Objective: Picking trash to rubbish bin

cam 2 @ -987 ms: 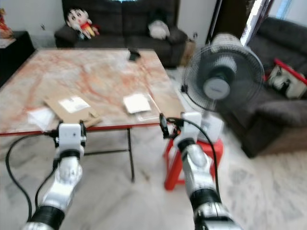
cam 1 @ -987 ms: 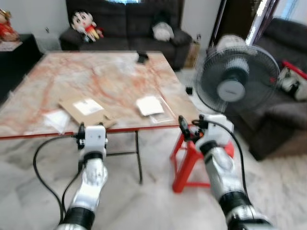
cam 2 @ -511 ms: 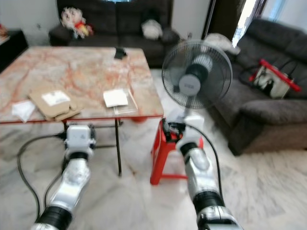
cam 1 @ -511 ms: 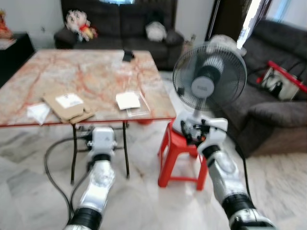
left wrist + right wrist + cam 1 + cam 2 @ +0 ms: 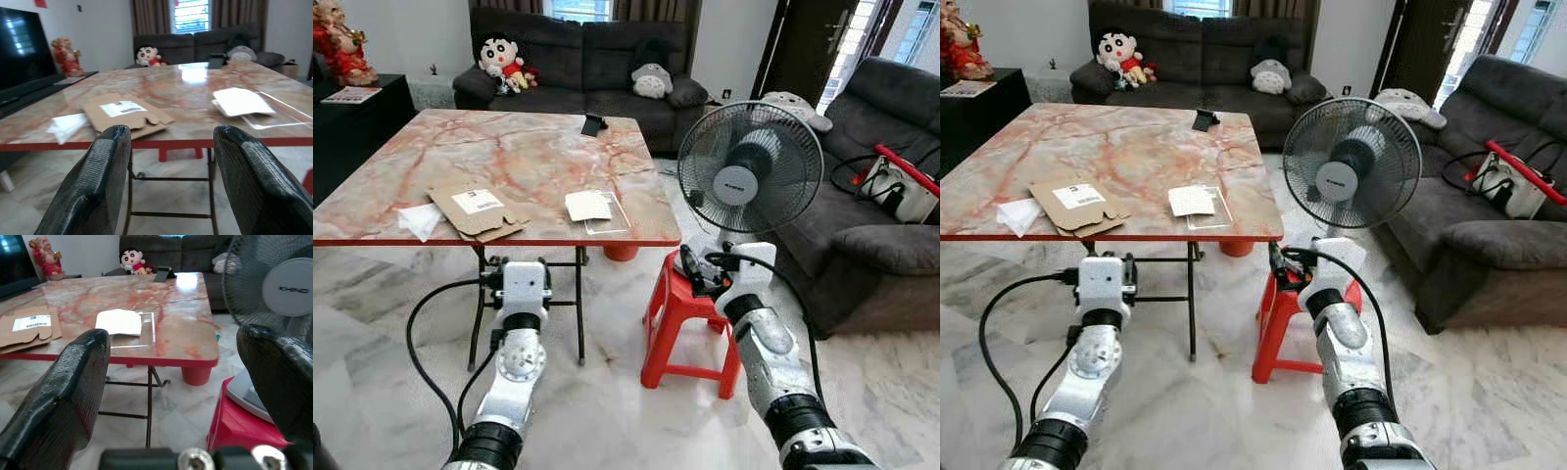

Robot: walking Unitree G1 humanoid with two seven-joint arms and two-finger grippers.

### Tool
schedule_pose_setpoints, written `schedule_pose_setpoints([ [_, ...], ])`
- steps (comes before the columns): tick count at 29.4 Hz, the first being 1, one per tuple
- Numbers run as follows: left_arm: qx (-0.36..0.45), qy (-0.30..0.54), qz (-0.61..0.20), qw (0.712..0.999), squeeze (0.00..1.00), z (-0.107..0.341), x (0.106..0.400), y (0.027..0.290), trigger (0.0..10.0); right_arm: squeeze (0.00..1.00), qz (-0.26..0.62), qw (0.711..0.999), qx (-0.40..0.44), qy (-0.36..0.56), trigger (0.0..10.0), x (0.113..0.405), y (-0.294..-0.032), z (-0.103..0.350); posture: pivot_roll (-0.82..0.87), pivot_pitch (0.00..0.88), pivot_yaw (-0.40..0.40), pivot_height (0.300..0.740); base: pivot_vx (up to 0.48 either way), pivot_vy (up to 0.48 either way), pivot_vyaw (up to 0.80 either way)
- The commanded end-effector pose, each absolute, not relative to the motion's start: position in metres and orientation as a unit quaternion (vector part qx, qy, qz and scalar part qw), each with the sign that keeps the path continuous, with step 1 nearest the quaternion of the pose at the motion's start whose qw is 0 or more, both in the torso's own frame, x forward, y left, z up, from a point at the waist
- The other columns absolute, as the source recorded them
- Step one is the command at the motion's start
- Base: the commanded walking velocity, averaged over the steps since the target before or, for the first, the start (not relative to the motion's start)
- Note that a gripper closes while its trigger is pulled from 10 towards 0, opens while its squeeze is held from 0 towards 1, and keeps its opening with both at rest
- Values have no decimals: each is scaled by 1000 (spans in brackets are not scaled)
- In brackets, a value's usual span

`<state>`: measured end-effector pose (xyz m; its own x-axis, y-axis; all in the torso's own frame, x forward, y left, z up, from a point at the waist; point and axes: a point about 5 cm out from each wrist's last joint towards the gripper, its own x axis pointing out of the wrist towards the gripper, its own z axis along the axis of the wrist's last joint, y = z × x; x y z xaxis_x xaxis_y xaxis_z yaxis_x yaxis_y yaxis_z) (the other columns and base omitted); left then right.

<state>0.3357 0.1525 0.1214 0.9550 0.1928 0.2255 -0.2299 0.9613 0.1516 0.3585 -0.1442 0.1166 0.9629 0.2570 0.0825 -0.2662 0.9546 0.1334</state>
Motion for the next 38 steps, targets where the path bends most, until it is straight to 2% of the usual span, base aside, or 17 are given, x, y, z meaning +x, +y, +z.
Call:
schedule_pose_setpoints([
  [1, 79, -111, 112, 984, 0, 127, 338, 153, 10000, 0, 136, 987, 75, -43, 10000, 361, -141, 123, -34, 33, -90, 740, 270, 0, 788],
  [19, 79, -110, 108, 985, 0, 128, 339, 152, 10000, 0, 136, 987, 71, -38, 10000, 361, -141, 122, -33, 35, -88, 740, 273, 0, 0],
  [23, 79, -111, 109, 985, 0, 129, 339, 152, 10000, 0, 137, 987, 70, -44, 10000, 361, -141, 123, -33, 35, -88, 740, 274, 0, 525],
  [33, 80, -113, 105, 985, 0, 130, 340, 151, 10000, 0, 138, 987, 72, -42, 10000, 361, -141, 123, -33, 33, -88, 740, 276, 0, 0],
  [38, 80, -115, 104, 985, 0, 131, 341, 150, 10000, 0, 138, 986, 87, -40, 10000, 361, -140, 122, -31, 32, -89, 740, 278, 0, 393],
])
